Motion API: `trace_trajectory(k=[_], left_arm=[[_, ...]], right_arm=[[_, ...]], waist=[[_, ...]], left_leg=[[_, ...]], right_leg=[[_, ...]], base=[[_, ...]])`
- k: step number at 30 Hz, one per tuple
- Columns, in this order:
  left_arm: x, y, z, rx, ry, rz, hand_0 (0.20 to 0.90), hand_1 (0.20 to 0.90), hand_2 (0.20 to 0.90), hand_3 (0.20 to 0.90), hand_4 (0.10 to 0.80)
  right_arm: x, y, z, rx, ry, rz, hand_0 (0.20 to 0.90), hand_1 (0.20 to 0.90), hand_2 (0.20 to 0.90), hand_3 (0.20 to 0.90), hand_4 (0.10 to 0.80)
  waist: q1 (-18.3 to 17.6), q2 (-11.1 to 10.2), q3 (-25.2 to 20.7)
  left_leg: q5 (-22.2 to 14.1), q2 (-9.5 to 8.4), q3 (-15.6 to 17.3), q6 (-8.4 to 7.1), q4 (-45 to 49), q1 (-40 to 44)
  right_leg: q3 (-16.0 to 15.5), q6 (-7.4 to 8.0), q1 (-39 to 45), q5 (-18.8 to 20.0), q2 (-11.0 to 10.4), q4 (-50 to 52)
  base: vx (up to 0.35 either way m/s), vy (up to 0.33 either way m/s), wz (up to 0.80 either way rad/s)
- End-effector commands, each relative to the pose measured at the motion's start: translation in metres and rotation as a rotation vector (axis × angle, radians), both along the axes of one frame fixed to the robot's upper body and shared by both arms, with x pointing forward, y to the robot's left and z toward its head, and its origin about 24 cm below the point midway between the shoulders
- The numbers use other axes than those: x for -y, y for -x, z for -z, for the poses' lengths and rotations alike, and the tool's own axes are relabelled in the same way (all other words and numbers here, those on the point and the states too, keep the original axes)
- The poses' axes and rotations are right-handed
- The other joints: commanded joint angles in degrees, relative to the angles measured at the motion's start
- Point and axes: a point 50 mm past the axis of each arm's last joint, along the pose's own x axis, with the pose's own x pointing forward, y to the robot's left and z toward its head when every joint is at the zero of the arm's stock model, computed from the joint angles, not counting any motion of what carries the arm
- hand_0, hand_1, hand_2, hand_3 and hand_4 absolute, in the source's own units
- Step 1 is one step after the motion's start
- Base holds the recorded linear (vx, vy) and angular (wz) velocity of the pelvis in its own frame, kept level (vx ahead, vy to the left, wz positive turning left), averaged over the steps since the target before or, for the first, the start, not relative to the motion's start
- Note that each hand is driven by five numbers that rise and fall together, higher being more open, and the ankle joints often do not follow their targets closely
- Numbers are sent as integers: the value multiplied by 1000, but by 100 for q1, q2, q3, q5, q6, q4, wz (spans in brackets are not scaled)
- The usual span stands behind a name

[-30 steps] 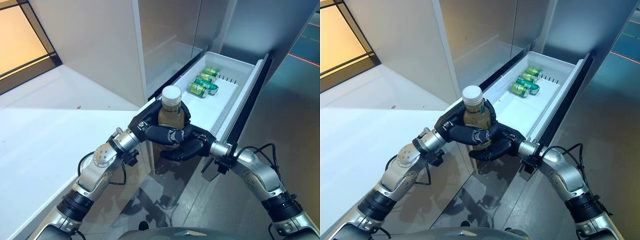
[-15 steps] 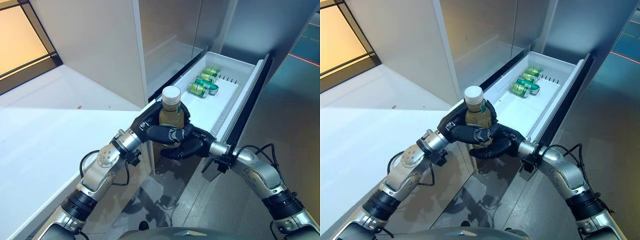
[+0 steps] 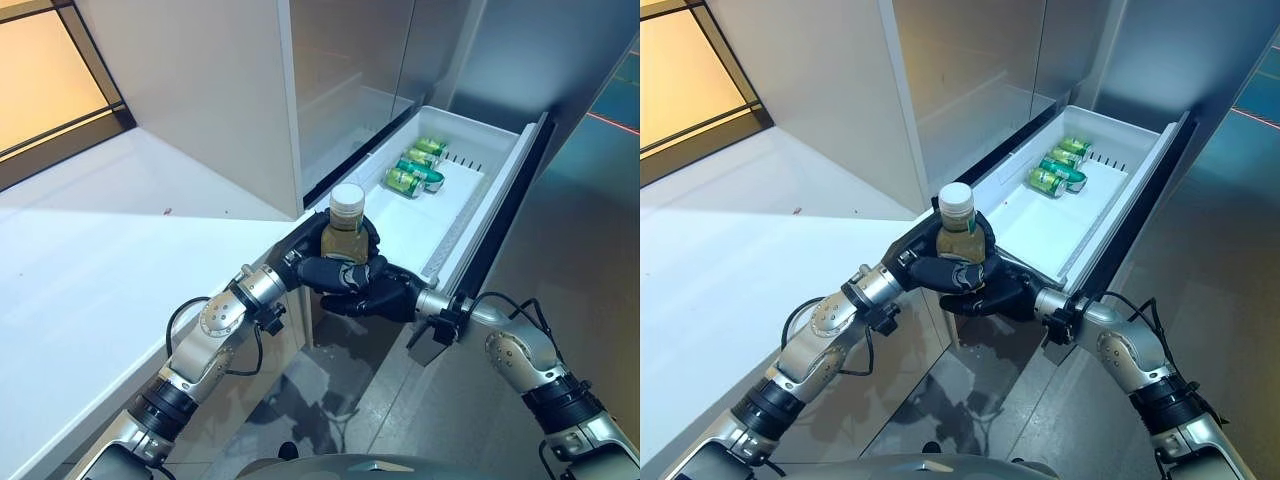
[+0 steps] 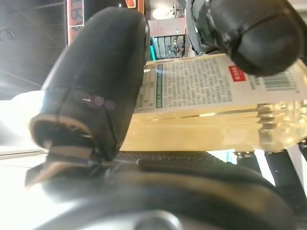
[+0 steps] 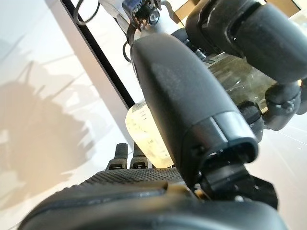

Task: Put drinks into fridge and close the fridge

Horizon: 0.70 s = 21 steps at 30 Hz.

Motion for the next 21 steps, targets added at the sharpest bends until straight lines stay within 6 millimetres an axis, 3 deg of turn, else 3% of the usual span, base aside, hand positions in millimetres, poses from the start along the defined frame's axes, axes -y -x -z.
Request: trace_trajectory(k=[1,4,5,6,8,15,17,19,20,21], left_arm=[[-8,-32,-27,108,29,-110,300,300,300,200,100],[-6,-31,-27,102,44,-95,300,300,300,200,100],[-5,-31,-27,101,46,-89,300,300,300,200,100],[-2,-30,-26,98,49,-74,300,300,300,200,100],[3,-29,-25,91,52,-49,300,300,300,200,100],[18,-26,-23,73,34,33,300,300,300,200,100],[20,-25,-22,82,16,49,335,335,335,241,141],[22,-23,-22,98,0,64,556,556,556,499,399],[23,-23,-23,112,-5,73,796,796,796,779,679],[24,-22,-24,130,-9,80,900,900,900,900,800]], right_arm=[[-47,-7,-116,437,-404,-230,900,900,900,900,800],[-45,-8,-117,429,-397,-231,900,900,900,900,800],[-46,-8,-117,425,-397,-231,832,832,832,820,720],[-46,-8,-116,413,-401,-231,429,429,429,351,251],[-49,-7,-114,401,-396,-225,300,300,300,200,100],[-52,-11,-107,361,-381,-171,300,300,300,200,100],[-52,-12,-106,355,-382,-154,300,300,300,200,100],[-51,-14,-106,352,-386,-130,300,300,300,200,100],[-52,-14,-108,353,-391,-116,300,300,300,200,100],[-51,-15,-109,356,-394,-101,300,300,300,200,100]], waist=[[-7,-20,-370],[-31,-13,-367],[-34,-11,-366],[-41,-7,-360],[-52,-1,-353],[-85,25,-332],[-87,28,-332],[-87,36,-324],[-88,41,-318],[-88,41,-311]], left_leg=[[-711,-211,201,172,135,95],[-717,-224,191,183,141,92],[-718,-226,189,186,143,92],[-722,-229,183,194,153,89],[-724,-231,179,202,163,91],[-732,-242,164,222,171,105],[-732,-246,154,227,168,106],[-736,-251,146,234,169,109],[-738,-254,147,239,168,108],[-745,-256,144,243,167,112]], right_leg=[[-253,31,-384,-114,407,388],[-223,27,-396,-120,412,402],[-216,25,-398,-121,413,406],[-205,21,-402,-126,415,418],[-190,20,-400,-124,414,424],[-146,23,-397,-127,413,443],[-141,24,-398,-126,411,445],[-147,24,-400,-127,404,451],[-146,24,-402,-126,402,450],[-147,22,-401,-129,402,452]], base=[[14,16,-6],[5,11,-3],[0,0,0],[0,0,0],[10,17,-3],[2,4,-1],[0,0,0],[0,0,0],[0,0,0],[0,0,0]])
